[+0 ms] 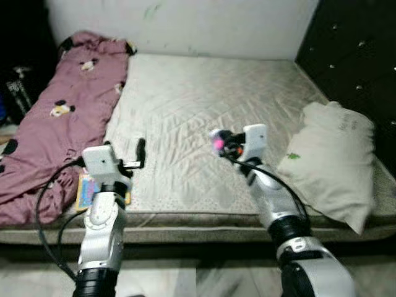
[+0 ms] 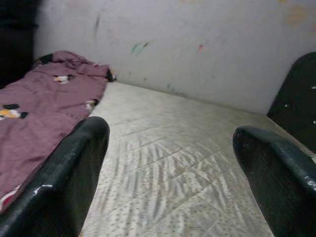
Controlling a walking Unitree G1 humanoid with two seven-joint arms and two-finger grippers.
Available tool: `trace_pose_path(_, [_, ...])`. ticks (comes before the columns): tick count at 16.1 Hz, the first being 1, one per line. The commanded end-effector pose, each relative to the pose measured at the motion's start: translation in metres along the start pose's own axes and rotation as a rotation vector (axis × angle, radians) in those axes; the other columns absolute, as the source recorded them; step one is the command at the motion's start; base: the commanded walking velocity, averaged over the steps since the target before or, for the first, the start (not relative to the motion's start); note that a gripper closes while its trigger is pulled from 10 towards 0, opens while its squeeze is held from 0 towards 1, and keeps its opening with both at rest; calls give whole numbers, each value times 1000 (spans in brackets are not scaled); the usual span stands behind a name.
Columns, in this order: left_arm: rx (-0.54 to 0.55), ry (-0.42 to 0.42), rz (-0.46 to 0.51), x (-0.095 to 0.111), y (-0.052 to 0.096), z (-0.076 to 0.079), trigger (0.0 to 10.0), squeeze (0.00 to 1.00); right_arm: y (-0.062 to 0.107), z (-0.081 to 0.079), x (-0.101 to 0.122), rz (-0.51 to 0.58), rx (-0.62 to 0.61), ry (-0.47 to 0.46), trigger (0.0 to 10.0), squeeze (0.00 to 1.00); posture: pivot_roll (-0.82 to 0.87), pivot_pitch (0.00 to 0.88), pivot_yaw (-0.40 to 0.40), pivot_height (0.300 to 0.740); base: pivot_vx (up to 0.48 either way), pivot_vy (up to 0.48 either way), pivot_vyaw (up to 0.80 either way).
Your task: Clean up the room
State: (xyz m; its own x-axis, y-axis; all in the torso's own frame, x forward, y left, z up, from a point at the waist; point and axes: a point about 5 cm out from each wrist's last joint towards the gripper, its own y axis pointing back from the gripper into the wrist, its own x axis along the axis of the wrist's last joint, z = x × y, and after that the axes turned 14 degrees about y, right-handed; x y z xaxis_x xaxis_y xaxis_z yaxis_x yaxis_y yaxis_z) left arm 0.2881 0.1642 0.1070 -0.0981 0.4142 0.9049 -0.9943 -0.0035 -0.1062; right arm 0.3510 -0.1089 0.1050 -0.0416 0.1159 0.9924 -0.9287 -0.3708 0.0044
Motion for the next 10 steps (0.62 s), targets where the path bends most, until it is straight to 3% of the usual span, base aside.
trace_pose_path(1, [1,-15,17,5,0,-3,10000,0,-3,-6,2,0,11,-11,10000,0,63,0,-51,740,285,0,0])
trace_pose_path(4, [-6,-19,14,5,-1,-3,10000,0,-3,-5,2,-2,10,-7,10000,0,63,0,-51,740,285,0,0])
trace_pose_path(10, [15,-23,-11,1,0,-5,10000,0,-2,-4,0,-11,7,3,10000,0,65,0,-48,740,0,0,0])
